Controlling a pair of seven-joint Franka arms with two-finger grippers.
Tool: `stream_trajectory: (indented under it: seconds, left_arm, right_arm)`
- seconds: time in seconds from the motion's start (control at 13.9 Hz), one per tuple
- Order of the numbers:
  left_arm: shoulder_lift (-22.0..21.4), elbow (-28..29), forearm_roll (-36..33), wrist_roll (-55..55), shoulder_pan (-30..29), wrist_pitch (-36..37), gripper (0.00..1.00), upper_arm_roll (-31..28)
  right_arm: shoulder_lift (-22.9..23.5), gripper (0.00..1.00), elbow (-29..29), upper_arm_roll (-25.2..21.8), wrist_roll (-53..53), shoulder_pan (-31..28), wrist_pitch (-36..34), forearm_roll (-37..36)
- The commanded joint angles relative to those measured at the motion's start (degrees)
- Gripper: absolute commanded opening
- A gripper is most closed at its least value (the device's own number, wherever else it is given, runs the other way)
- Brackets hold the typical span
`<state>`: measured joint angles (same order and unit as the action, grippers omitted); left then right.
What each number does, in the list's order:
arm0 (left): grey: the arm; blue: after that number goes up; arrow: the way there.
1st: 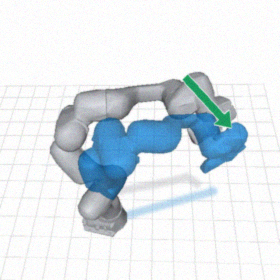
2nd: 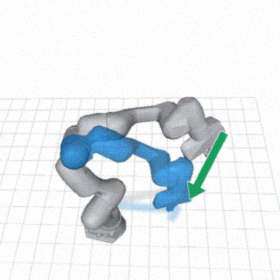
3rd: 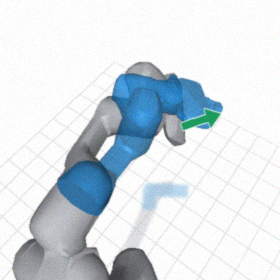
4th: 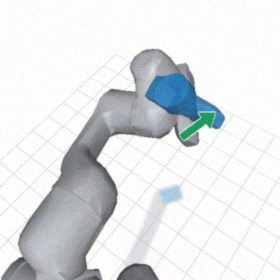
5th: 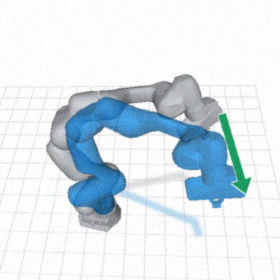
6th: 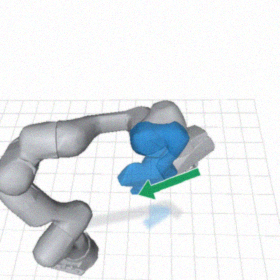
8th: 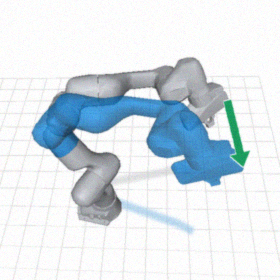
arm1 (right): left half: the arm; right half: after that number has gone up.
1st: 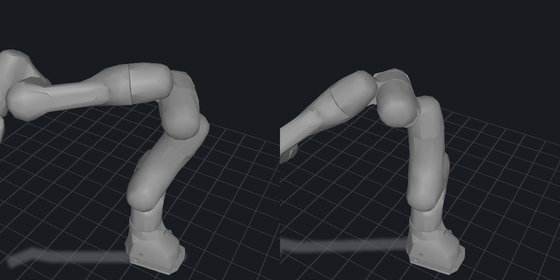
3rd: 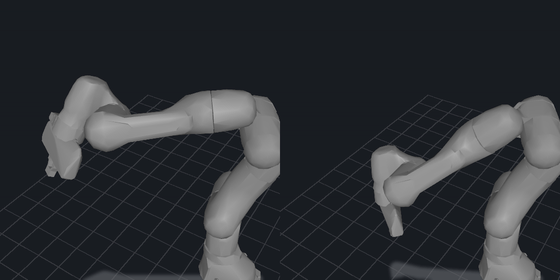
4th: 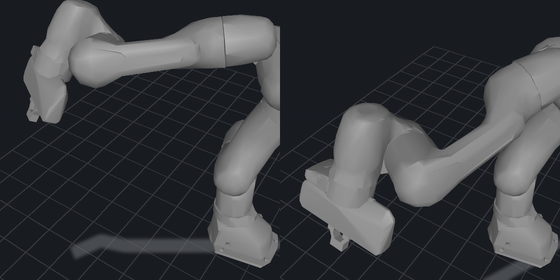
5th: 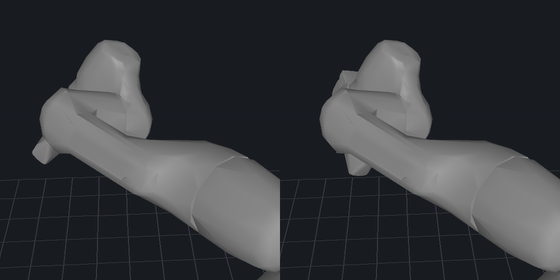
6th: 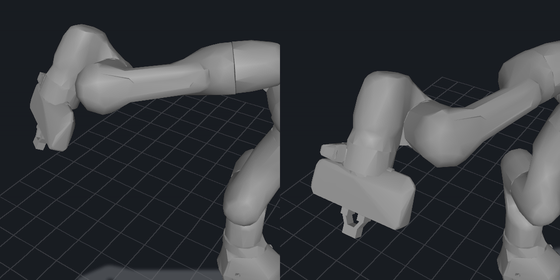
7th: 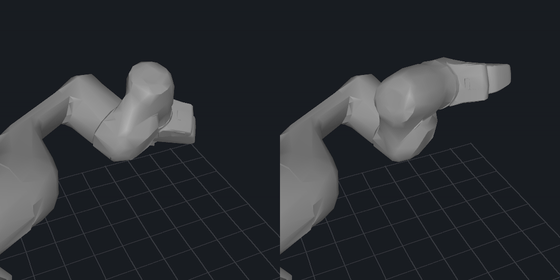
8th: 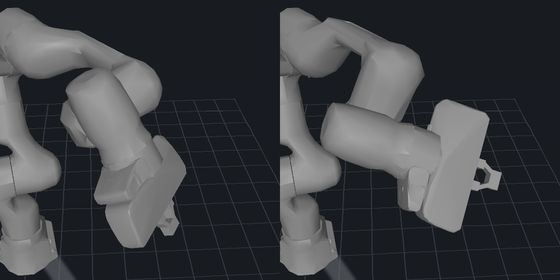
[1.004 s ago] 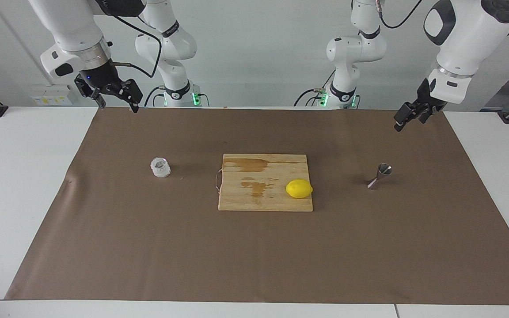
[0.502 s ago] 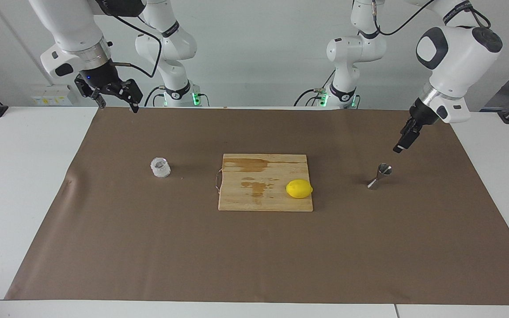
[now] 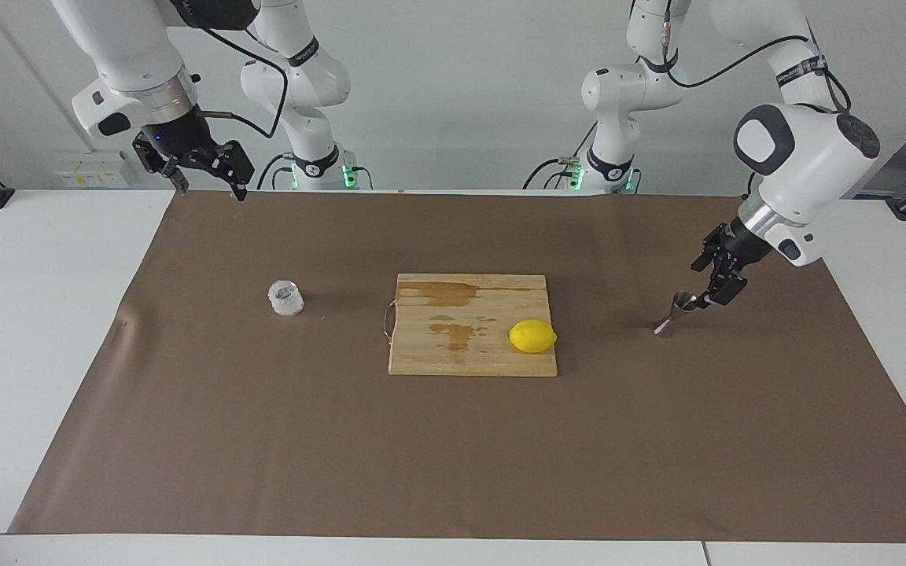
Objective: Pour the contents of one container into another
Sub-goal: 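Move the left gripper to the small metal cup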
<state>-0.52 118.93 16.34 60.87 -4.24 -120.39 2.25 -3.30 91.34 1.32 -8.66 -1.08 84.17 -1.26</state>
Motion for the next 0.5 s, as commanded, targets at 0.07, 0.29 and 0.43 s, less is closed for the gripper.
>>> stream_trajectory:
  seconds: [0.07, 0.29, 0.43]
  left_arm:
    - [0.35, 2.88, 1.15, 0.74, -0.95, -4.23, 1.0, 0.56]
    - [1.74, 3.85, 1.15, 0.74, -0.95, -6.61, 1.0, 0.56]
    - [2.98, 3.85, 1.15, 0.83, -0.86, -7.83, 1.0, 0.56]
  right_arm:
    - [-0.91, 1.0, 0.94, 0.35, 1.11, -0.59, 0.21, -0.24]
    - [-0.91, 1.0, 1.03, 0.35, 1.02, -0.59, 0.21, -0.24]
    - [-0.91, 1.0, 1.03, 0.35, 1.02, -0.59, 0.21, -0.24]
